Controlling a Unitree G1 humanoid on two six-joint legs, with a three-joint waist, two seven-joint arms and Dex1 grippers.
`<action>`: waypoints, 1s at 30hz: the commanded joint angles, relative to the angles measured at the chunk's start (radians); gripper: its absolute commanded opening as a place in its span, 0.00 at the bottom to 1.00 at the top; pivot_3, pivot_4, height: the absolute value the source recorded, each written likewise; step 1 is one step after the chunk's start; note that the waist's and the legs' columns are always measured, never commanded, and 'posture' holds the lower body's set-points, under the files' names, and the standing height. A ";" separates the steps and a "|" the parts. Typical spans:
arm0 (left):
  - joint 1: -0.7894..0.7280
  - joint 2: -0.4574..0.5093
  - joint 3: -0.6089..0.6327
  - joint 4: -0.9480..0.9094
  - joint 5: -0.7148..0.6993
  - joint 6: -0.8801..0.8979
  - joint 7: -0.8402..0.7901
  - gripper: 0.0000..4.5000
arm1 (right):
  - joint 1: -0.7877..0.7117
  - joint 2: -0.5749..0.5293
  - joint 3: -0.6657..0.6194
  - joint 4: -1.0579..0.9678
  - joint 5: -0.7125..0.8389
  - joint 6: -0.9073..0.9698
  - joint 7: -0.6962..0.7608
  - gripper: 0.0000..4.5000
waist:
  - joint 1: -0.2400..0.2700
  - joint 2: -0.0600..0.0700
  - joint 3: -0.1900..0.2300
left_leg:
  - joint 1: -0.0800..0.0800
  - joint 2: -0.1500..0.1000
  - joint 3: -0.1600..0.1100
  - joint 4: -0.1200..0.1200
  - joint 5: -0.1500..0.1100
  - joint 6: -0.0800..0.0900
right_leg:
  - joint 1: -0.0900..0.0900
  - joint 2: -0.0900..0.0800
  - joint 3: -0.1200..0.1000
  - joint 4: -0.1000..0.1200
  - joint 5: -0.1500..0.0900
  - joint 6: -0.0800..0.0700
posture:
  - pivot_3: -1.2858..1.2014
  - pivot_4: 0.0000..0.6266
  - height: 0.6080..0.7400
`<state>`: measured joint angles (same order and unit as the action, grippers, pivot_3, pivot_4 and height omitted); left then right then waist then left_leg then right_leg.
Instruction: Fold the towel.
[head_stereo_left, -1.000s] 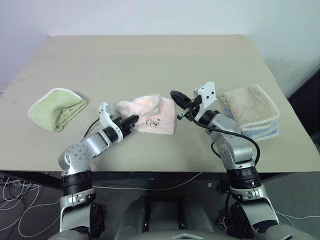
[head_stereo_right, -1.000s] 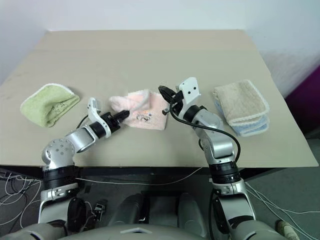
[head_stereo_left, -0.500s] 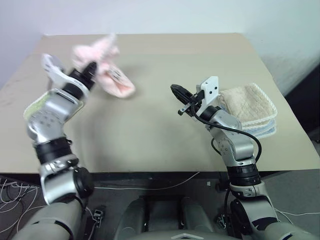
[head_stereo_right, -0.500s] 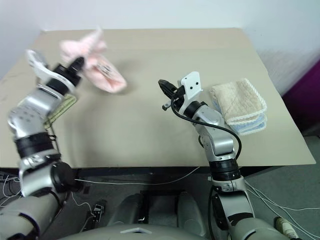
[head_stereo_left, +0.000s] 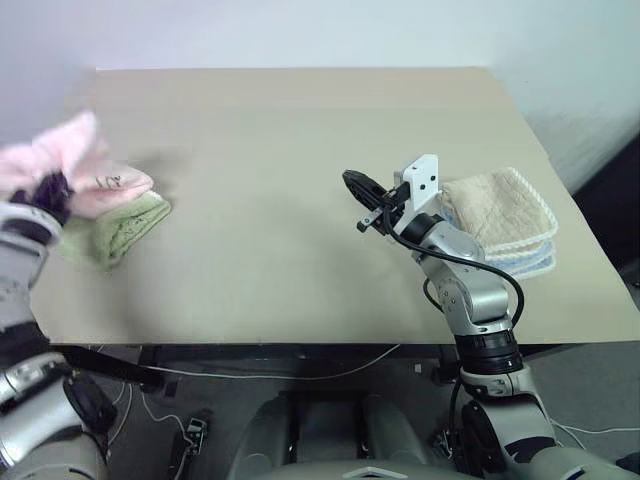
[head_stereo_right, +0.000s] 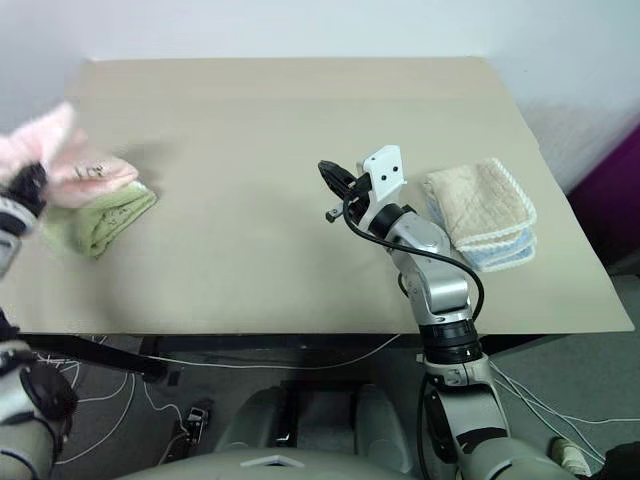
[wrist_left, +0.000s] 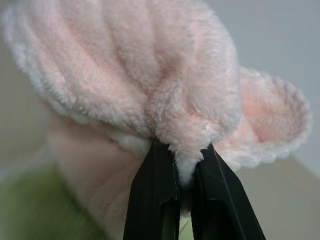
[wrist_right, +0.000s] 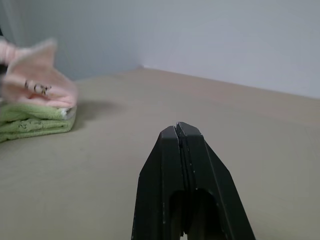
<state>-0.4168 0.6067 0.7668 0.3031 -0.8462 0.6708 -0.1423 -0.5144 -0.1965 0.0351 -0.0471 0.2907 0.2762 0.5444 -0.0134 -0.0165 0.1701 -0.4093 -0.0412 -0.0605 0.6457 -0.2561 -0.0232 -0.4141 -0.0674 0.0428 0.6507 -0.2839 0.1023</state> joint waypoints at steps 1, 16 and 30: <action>0.058 -0.035 0.047 -0.126 -0.040 0.022 0.058 0.00 | -0.021 0.002 -0.001 -0.026 0.015 -0.026 0.015 0.00 | 0.001 0.000 0.000 | 0.000 0.000 0.000 0.000 0.000 0.000 | 0.000 0.000 0.000 0.000 0.000 0.000 | 0.52 0.24 1.00; 0.175 -0.109 0.108 -0.311 -0.198 0.055 0.143 0.99 | -0.058 0.031 0.033 0.032 0.009 -0.031 0.060 0.00 | -0.003 0.000 0.000 | 0.000 0.000 0.000 0.000 0.000 0.000 | 0.000 0.000 0.000 0.000 0.000 0.000 | 0.52 0.24 1.00; 0.303 -0.091 -0.259 -0.666 -0.073 0.034 -0.006 0.99 | -0.050 0.002 -0.017 0.044 0.017 -0.028 0.050 0.00 | 0.003 0.000 0.000 | 0.000 0.000 0.000 0.000 0.000 0.000 | 0.001 0.000 0.000 0.000 0.000 -0.001 | 0.52 0.24 1.00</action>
<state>-0.1162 0.4856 0.6085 -0.3010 -1.0122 0.7381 -0.1023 -0.5546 -0.1812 0.0581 0.0074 0.2927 0.2740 0.6011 -0.0106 -0.0166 0.1700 -0.4090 -0.0415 -0.0604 0.6455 -0.2561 -0.0235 -0.4135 -0.0672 0.0425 0.6504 -0.2839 0.1018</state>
